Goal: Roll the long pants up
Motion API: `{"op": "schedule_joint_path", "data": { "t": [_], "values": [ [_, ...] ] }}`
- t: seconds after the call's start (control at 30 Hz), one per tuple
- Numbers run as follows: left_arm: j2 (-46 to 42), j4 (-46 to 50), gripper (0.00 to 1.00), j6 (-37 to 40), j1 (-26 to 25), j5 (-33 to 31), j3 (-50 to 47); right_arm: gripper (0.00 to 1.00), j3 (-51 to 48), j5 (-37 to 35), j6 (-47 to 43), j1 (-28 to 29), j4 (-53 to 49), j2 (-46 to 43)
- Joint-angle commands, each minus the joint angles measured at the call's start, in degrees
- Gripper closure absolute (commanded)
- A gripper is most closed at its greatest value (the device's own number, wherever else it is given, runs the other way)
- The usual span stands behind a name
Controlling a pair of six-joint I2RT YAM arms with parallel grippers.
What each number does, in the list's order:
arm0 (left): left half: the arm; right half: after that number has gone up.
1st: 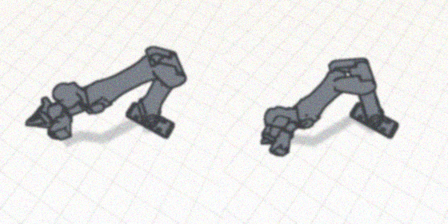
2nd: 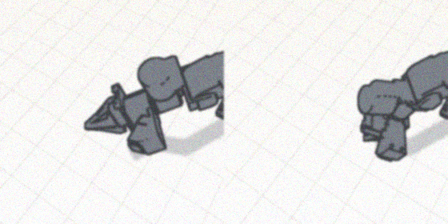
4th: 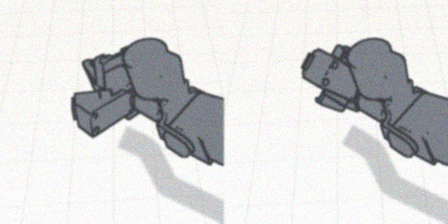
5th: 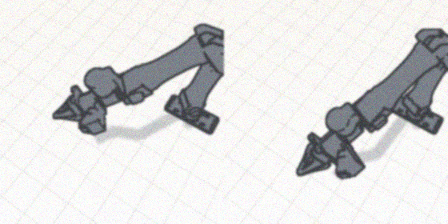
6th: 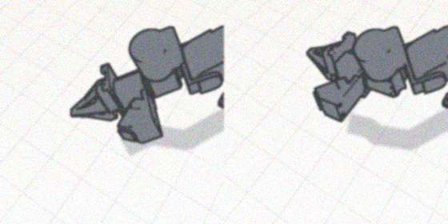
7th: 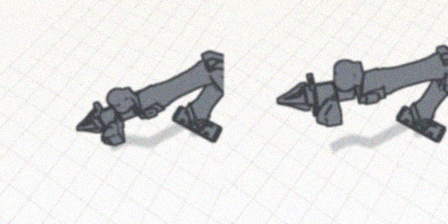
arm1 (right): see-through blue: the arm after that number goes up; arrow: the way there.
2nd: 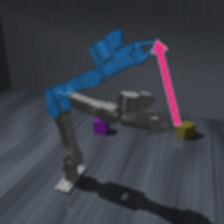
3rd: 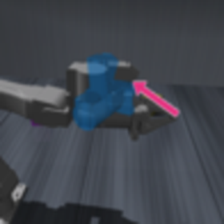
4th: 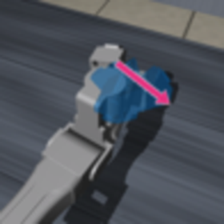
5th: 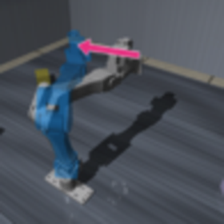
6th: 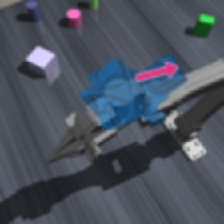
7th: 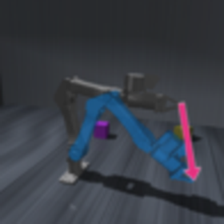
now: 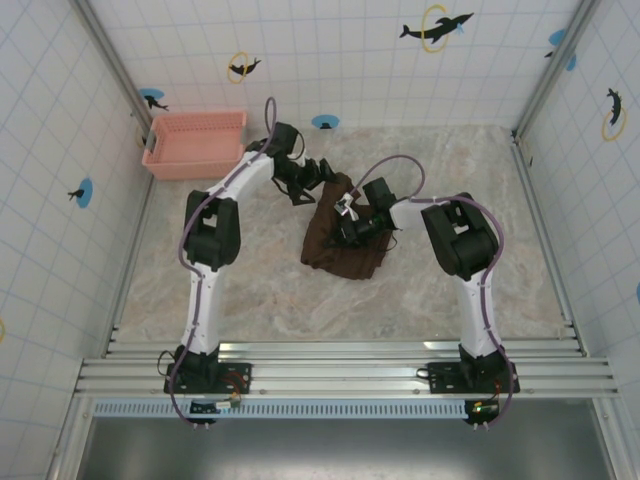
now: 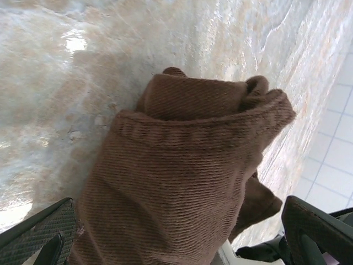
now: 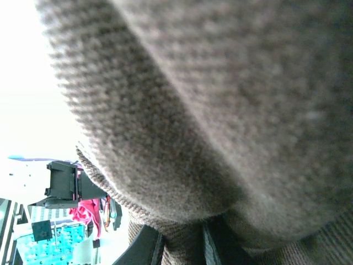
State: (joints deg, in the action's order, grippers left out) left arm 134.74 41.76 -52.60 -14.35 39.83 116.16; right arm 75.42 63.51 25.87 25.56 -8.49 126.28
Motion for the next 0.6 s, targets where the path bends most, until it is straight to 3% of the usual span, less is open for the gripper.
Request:
{"op": "schedule_joint_path", "data": {
  "t": [0.0,0.17,0.27,0.33,0.4,0.47,0.57],
  "values": [
    [2.51,4.56,0.03,4.01,-0.26,0.75,1.22,0.93,-2.55,-7.4,-0.46,0.24,-7.93,4.85],
    [2.58,7.93,0.05,6.9,-1.65,1.79,0.32,0.93,-2.79,-7.39,-0.12,0.24,-7.24,4.84],
    [1.95,7.0,0.15,6.99,-2.29,2.3,-2.33,0.93,-2.56,-7.21,-0.01,0.25,-7.02,4.94],
    [2.17,6.4,0.33,6.81,-2.76,2.79,-3.2,0.93,-2.56,-6.92,0.15,0.22,-6.69,4.94],
    [2.49,6.21,0.63,6.81,-3.26,2.79,-3.19,0.93,-2.31,-7.09,0.16,0.11,-6.74,4.91],
    [2.57,6.84,0.98,6.81,-3.53,1.5,-3.09,0.93,-2.2,-7.09,-0.23,-0.14,-6.89,4.33],
    [1.92,8.51,1.0,7.61,-3.4,-1.7,-3.03,0.7,-1.61,-8.42,-2.05,-0.98,-9.21,1.67]
  ]
}}
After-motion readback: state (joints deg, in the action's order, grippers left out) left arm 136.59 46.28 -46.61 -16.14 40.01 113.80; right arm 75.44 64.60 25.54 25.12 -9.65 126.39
